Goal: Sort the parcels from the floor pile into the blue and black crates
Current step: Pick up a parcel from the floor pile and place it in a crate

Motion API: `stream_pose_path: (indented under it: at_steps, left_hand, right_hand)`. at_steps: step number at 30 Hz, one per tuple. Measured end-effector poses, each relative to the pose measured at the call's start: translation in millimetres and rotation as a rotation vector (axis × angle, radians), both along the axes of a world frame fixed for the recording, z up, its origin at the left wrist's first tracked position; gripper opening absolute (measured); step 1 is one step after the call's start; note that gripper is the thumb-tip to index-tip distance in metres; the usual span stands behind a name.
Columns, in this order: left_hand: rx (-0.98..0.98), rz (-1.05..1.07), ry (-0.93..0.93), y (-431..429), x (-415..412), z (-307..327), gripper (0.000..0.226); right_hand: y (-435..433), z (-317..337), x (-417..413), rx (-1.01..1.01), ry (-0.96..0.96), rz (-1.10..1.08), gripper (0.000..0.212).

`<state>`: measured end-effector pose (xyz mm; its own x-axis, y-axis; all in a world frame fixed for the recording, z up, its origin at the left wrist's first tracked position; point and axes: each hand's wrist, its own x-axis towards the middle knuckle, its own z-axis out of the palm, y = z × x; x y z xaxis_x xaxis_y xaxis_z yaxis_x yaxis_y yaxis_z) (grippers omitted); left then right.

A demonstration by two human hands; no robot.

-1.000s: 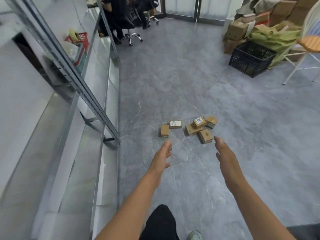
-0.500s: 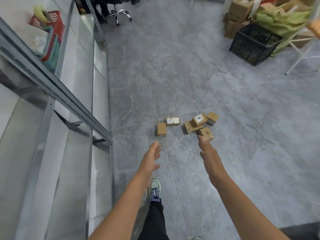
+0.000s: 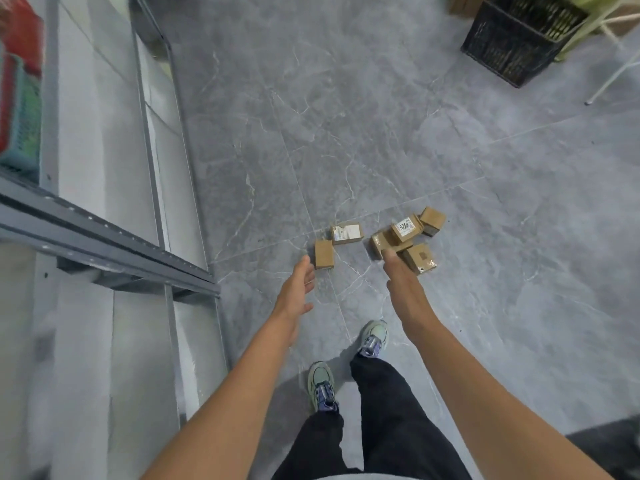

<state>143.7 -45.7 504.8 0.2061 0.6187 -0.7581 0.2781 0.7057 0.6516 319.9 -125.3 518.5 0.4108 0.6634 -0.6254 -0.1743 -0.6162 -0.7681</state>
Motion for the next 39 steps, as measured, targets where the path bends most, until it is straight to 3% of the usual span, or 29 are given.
stream_pose_path:
  at_steps: [6, 9, 14, 22, 25, 30, 39]
  left_hand:
    - [-0.037, 0.008, 0.080, 69, 40, -33, 0.065]
    - [-0.063, 0.028, 0.124, 103, 59, -59, 0.063]
    - [-0.124, 0.024, 0.184, 152, 81, -122, 0.065]
    - [-0.250, -0.035, 0.197, 224, 104, -277, 0.063]
    - [-0.254, -0.064, 0.225, 249, 108, -352, 0.048]
    - [-0.335, -0.139, 0.242, 272, 100, -468, 0.060]
    - [-0.402, -0.112, 0.282, 282, 103, -624, 0.064]
  right_hand:
    - [83, -40, 34, -0.027, 0.030, 0.053, 0.090]
    - [123, -76, 56, -0.072, 0.068, 0.066, 0.074]
    - [179, -145, 82, -0.198, 0.063, 0.126, 0.072]
    - [248, -297, 90, -0.330, 0.047, 0.143, 0.070]
    - [269, -373, 84, -0.372, 0.055, 0.134, 0.070]
    - [286, -496, 74, -0.433, 0.030, 0.212, 0.070]
    - [295, -638, 56, -0.546, 0.246, 0.087, 0.073]
